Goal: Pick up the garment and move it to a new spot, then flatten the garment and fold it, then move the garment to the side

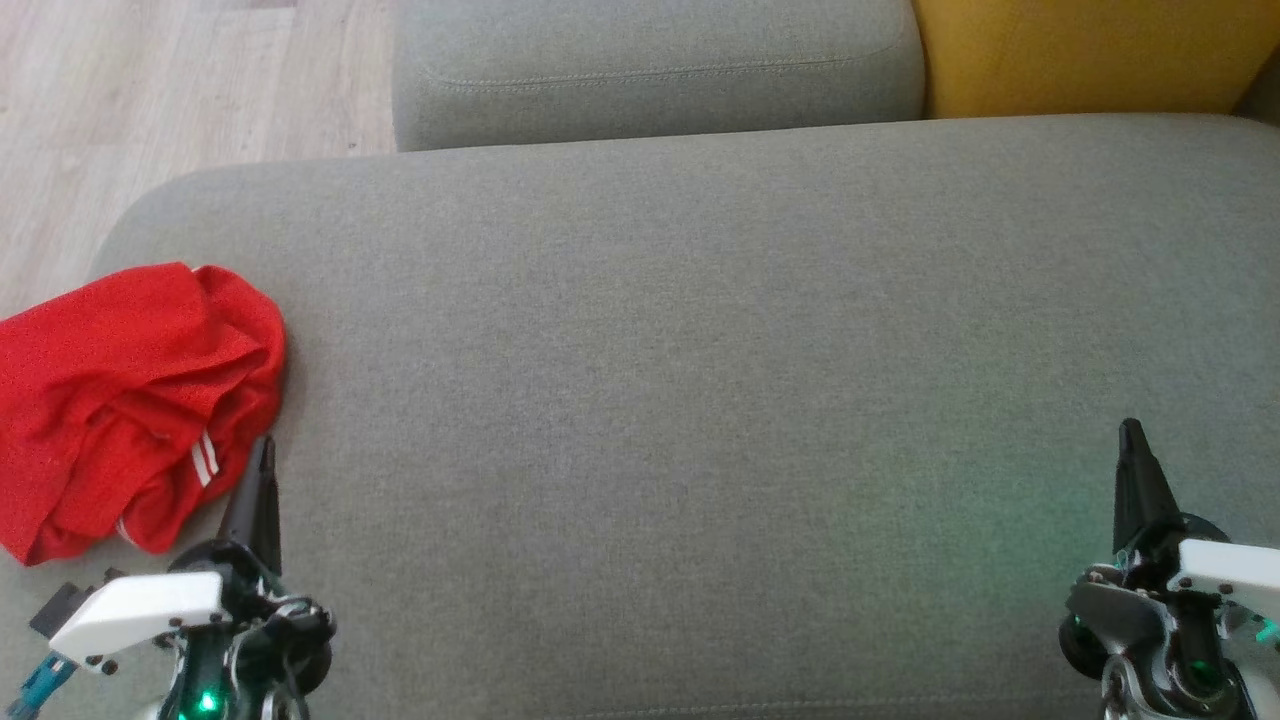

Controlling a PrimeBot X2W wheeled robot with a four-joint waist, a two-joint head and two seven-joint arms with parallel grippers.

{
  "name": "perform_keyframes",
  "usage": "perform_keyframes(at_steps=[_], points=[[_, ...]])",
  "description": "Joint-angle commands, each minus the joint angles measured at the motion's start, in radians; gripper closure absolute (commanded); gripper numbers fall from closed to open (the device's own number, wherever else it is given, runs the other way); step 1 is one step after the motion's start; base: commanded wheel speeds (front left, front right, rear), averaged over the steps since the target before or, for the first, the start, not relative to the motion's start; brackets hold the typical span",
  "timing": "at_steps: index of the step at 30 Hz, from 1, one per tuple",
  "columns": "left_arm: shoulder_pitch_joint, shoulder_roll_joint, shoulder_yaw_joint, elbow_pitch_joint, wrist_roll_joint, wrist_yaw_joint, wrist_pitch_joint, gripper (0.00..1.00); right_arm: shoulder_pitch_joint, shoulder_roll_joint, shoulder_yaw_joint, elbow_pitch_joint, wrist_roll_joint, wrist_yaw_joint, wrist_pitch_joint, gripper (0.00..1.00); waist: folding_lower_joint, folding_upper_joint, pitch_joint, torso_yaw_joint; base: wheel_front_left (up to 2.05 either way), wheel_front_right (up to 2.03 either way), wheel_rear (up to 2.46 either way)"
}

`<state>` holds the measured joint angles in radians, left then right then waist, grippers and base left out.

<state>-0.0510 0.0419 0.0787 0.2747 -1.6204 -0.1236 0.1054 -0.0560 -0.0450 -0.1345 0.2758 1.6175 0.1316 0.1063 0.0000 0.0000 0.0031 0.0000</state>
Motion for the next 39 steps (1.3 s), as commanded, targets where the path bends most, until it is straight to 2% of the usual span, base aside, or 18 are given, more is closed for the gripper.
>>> perform_keyframes(at_steps=[1,3,4,23,39], points=[[-0.057,0.008,0.035,-0.03,0.011,-0.007,0.008,1.0,-0.052,-0.005,0.021,-0.031,-0.009,-0.001,0.007,1.0,0.0,0.0,0.0,0.0,0.0,0.0,0.0],[-0.057,0.008,0.035,-0.03,0.011,-0.007,0.008,1.0,-0.052,-0.005,0.021,-0.031,-0.009,-0.001,0.007,1.0,0.0,0.0,0.0,0.0,0.0,0.0,0.0],[0.0,0.0,0.0,0.0,0.0,0.0,0.0,0.0,0.0,0.0,0.0,0.0,0.0,0.0,0.0,0.0,0.0,0.0,0.0,0.0,0.0,0.0,0.0],[-0.021,0.006,-0.044,-0.002,0.034,0.0,-0.048,0.0,-0.005,-0.015,0.043,-0.007,-0.05,0.0,-0.048,0.0,0.0,0.0,0.0,-0.002,0.0,0.0,0.0],[-0.045,0.013,-0.068,-0.049,0.222,-0.001,-0.097,0.0,-0.027,-0.057,0.093,-0.022,-0.231,0.0,-0.095,0.0,0.0,0.0,-0.003,-0.007,0.0,0.0,0.0]])
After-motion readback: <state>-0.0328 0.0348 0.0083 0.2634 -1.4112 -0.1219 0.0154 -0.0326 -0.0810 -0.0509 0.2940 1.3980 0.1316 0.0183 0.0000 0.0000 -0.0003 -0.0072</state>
